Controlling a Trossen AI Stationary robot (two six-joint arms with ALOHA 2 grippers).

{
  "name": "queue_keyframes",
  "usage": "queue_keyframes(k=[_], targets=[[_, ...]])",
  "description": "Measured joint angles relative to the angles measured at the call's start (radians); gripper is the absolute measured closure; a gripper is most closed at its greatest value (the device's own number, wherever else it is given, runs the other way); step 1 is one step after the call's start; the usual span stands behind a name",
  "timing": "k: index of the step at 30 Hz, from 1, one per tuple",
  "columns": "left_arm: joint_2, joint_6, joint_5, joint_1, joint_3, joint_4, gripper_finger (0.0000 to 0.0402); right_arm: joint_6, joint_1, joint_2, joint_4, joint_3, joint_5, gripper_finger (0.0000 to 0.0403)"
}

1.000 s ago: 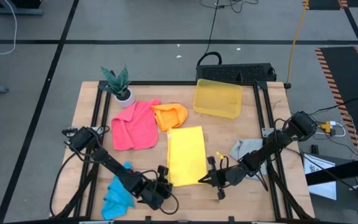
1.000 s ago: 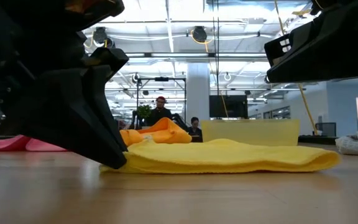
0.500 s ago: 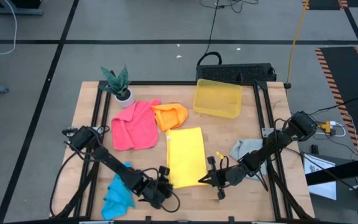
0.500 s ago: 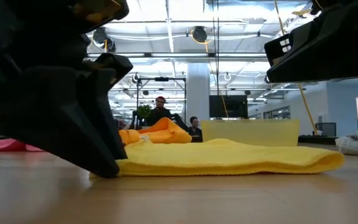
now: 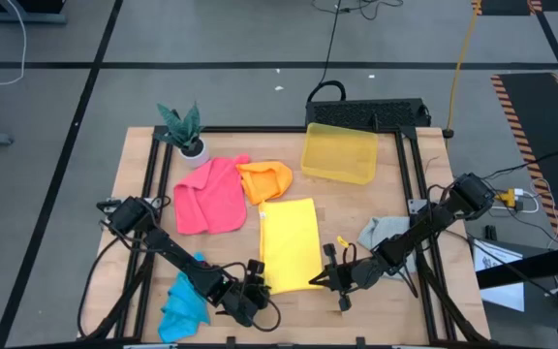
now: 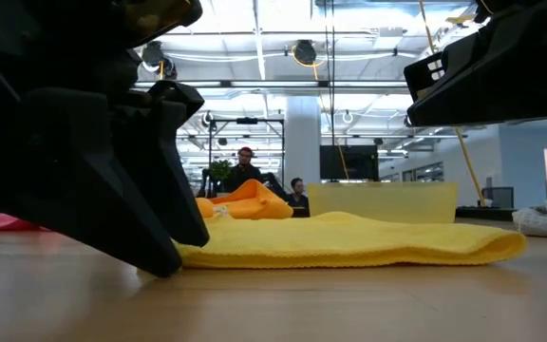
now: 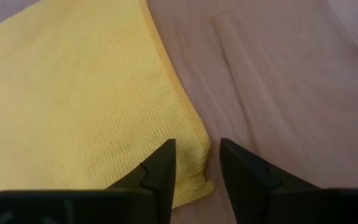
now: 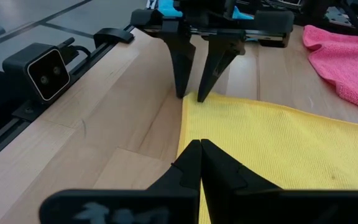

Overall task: Fold microfiber towels
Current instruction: Fold the yellow kitchen towel

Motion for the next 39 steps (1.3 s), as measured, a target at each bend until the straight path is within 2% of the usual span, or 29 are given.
queue_keyframes(k=[10, 12, 17, 23, 27, 30, 34, 39], targets=[[0.001, 0.009, -0.044, 0.000, 0.000, -0.007, 0.0386, 0.000, 0.000, 0.000, 0.000, 0.000, 0.000, 0.0403], [-0.002, 0.009, -0.060, -0.005, 0.000, -0.005, 0.0395, 0.000, 0.000, 0.000, -0.001, 0.000, 0.000, 0.0403], [-0.006, -0.009, -0.066, -0.006, 0.000, -0.003, 0.0369, 0.000, 0.000, 0.000, -0.008, 0.000, 0.000, 0.0403], [-0.006, -0.016, 0.010, -0.004, 0.000, -0.004, 0.0323, 0.000, 0.000, 0.000, -0.008, 0.000, 0.000, 0.0403], [-0.006, -0.012, 0.001, -0.004, 0.000, -0.002, 0.0288, 0.000, 0.000, 0.000, -0.008, 0.000, 0.000, 0.0403], [-0.006, -0.018, -0.042, -0.004, 0.000, -0.002, 0.0273, 0.000, 0.000, 0.000, -0.008, 0.000, 0.000, 0.0403], [-0.006, -0.019, -0.103, -0.005, 0.000, -0.002, 0.0279, 0.000, 0.000, 0.000, -0.008, 0.000, 0.000, 0.0403], [-0.006, -0.013, -0.119, -0.006, 0.000, -0.003, 0.0324, 0.000, 0.000, 0.000, -0.008, 0.000, 0.000, 0.0403]])
